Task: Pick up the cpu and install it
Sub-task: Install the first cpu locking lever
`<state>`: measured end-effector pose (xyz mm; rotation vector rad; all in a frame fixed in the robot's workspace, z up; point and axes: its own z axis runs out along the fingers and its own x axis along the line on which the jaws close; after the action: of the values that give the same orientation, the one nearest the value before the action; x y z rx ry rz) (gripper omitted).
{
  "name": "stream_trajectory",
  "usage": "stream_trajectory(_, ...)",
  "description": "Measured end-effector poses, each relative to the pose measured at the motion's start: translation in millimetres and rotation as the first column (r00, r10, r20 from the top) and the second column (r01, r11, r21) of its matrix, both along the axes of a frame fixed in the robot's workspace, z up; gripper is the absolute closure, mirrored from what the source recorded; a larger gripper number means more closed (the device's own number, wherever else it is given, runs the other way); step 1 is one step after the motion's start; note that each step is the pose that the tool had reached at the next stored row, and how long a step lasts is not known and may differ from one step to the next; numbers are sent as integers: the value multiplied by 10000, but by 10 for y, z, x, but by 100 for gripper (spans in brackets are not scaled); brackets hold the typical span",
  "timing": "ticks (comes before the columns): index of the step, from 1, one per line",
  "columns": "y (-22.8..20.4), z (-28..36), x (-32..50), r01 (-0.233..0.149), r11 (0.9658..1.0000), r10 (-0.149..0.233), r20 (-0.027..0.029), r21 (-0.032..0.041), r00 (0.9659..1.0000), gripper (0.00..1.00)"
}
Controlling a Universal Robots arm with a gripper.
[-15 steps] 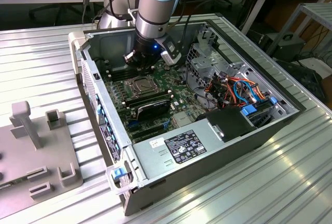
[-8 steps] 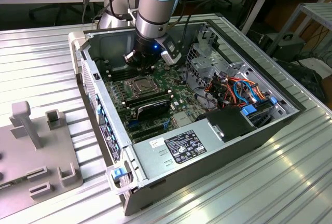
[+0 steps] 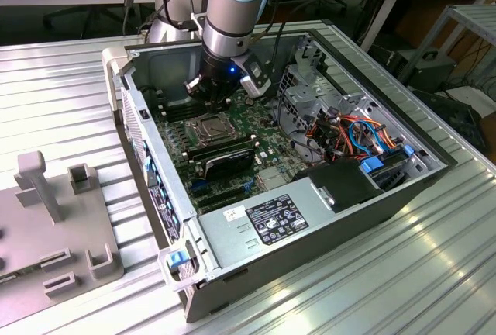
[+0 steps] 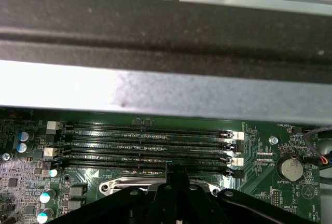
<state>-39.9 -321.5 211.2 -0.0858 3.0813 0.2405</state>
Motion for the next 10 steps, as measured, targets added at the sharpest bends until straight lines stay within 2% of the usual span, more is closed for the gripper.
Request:
stream_trajectory(7,0,0,0,2,10000,-2,1,1,10000,89)
stream_trajectory(10,0,61,0,4,10000,-4,1,1,10000,89)
